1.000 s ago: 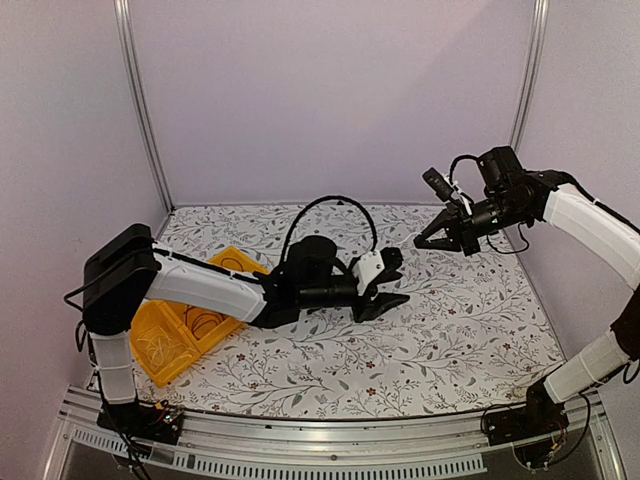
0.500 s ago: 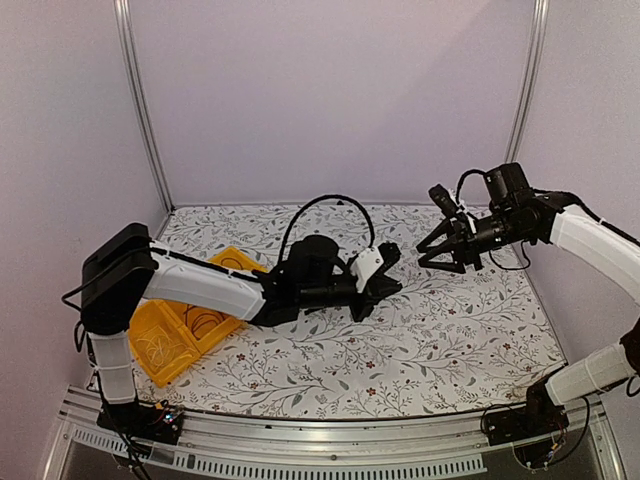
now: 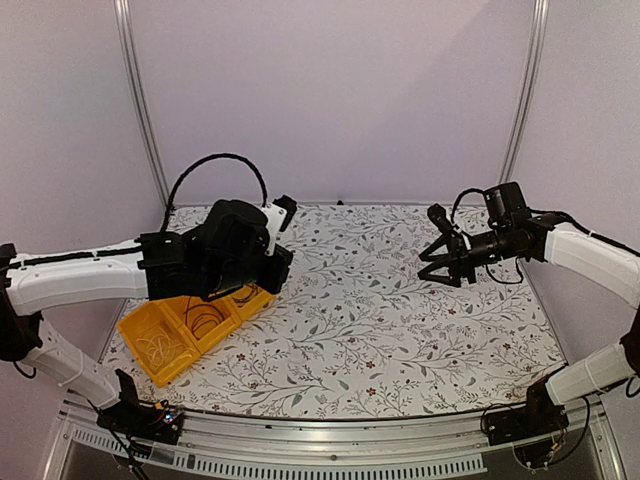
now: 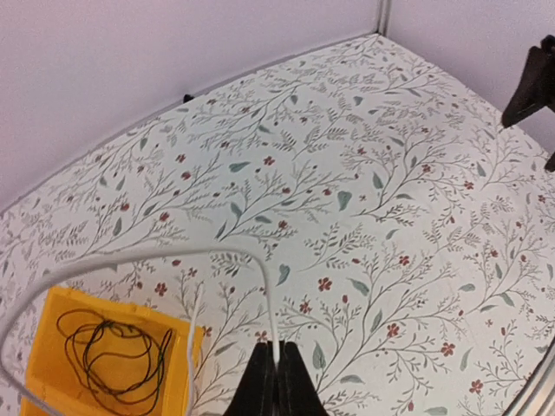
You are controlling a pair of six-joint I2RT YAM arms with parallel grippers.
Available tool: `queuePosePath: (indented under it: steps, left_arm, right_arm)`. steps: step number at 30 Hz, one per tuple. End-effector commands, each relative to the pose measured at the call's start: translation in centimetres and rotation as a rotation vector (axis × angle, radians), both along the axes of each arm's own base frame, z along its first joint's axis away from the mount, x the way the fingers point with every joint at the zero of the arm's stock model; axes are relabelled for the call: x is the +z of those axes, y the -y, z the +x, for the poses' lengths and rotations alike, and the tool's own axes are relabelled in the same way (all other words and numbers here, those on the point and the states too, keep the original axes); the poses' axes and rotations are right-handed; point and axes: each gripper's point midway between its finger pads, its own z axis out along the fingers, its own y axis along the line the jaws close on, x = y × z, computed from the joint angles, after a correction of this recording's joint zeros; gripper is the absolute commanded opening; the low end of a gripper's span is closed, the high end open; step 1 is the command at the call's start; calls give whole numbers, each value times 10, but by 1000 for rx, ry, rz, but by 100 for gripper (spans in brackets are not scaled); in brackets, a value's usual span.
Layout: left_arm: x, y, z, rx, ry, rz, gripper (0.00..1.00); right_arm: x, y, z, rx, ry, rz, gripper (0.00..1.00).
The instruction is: Untangle the cables
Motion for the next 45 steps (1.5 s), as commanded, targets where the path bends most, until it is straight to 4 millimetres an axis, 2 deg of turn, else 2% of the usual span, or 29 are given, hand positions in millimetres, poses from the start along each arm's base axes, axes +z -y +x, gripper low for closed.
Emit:
queuePosePath:
  steps: [1,5,13,18,24,28,31,36,40,45]
  left_arm:
    - [-24,-122,5,415,-122,116,0]
    - [-23,-184,0,576,-194,48,0]
    - [-2,-290,-16,897,-159,55,0]
    - [13,-330,-15,1030,-129,29,1]
    - [-1,-365,-3,1107,-233,95,3]
    - [-25,-371,5,1089,-341,176,0]
    - [-32,-367,6,1063,-388,166,0]
    - [-47,-354,-11,1020,-505,108,0]
    - [-67,-357,-27,1025,-566,141,0]
    - [-76,-343,-31,972,-627,93,0]
  right_arm:
    - [-12,1,4,-2,-2,-21,59]
    - [-16,2,5,-3,-3,-36,59]
    - [-25,3,5,0,-23,-58,60]
    - [-31,3,5,7,-44,-68,60]
    - [-32,3,3,13,-49,-68,60]
    - [-32,3,2,17,-52,-67,60]
    - [-34,3,3,16,-55,-72,60]
    - [-38,3,4,16,-70,-80,61]
    - [-40,2,4,19,-81,-81,61]
    - [-44,1,4,25,-99,-86,61]
